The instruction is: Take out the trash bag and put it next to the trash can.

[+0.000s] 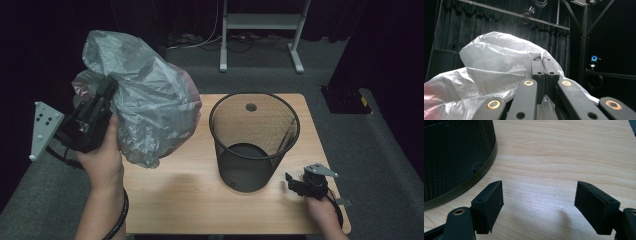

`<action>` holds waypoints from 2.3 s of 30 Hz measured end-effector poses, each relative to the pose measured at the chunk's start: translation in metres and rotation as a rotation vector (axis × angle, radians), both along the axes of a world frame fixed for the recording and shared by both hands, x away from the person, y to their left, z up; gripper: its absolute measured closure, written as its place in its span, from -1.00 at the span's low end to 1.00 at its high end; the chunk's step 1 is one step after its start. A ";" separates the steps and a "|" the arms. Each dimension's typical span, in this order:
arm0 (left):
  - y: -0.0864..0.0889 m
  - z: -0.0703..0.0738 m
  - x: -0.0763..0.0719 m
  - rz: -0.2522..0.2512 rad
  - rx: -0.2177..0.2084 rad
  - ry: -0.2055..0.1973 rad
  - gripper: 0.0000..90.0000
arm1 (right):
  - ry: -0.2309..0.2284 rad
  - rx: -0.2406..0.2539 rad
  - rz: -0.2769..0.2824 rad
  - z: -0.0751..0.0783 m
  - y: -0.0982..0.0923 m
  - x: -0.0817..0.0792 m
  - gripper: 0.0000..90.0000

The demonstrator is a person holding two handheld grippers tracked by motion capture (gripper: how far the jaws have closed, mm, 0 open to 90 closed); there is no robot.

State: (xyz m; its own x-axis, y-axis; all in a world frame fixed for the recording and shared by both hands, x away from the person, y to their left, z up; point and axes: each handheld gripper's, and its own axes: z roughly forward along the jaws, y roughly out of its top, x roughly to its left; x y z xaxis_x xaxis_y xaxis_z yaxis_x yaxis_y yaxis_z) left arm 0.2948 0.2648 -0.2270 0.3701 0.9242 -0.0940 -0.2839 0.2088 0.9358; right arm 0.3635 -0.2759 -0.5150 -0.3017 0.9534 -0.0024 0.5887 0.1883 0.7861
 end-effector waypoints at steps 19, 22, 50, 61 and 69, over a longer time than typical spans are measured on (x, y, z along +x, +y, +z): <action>0.014 -0.064 0.029 0.006 -0.012 0.172 0.98 | 0.018 -0.006 -0.014 -0.004 -0.005 0.002 -0.48; 0.012 -0.072 0.032 0.005 -0.007 0.187 0.98 | 0.020 -0.009 -0.025 -0.004 -0.006 0.001 -0.48; -0.040 -0.100 0.132 0.047 0.110 0.362 0.99 | 0.039 0.018 0.015 -0.003 -0.006 0.004 -0.48; -0.069 -0.122 0.158 0.050 0.154 0.399 0.99 | 0.027 0.030 0.023 -0.001 -0.006 0.001 -0.47; -0.084 -0.157 0.153 0.009 0.142 0.446 0.99 | 0.027 0.031 0.032 -0.002 -0.006 0.002 -0.47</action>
